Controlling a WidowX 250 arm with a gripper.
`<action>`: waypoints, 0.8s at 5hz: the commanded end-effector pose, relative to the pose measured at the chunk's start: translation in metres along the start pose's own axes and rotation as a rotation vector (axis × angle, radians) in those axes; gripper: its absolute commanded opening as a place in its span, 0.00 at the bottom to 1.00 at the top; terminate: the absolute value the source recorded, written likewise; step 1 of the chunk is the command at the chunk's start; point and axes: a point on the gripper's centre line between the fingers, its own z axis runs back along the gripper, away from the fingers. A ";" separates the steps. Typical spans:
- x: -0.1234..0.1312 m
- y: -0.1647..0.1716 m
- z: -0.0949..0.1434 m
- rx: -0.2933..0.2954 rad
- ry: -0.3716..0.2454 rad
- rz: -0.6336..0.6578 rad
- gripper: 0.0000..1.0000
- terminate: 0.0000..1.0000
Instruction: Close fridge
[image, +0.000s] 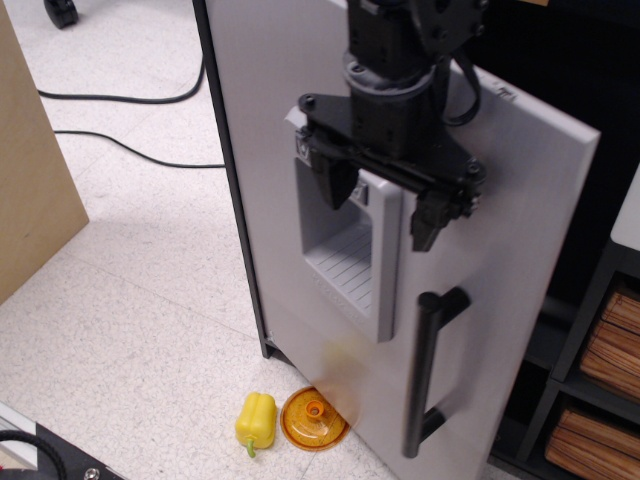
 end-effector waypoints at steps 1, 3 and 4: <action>0.047 -0.008 -0.001 -0.051 -0.256 0.028 1.00 0.00; 0.075 -0.017 -0.015 -0.061 -0.324 0.068 1.00 0.00; 0.085 -0.019 -0.024 -0.064 -0.345 0.086 1.00 0.00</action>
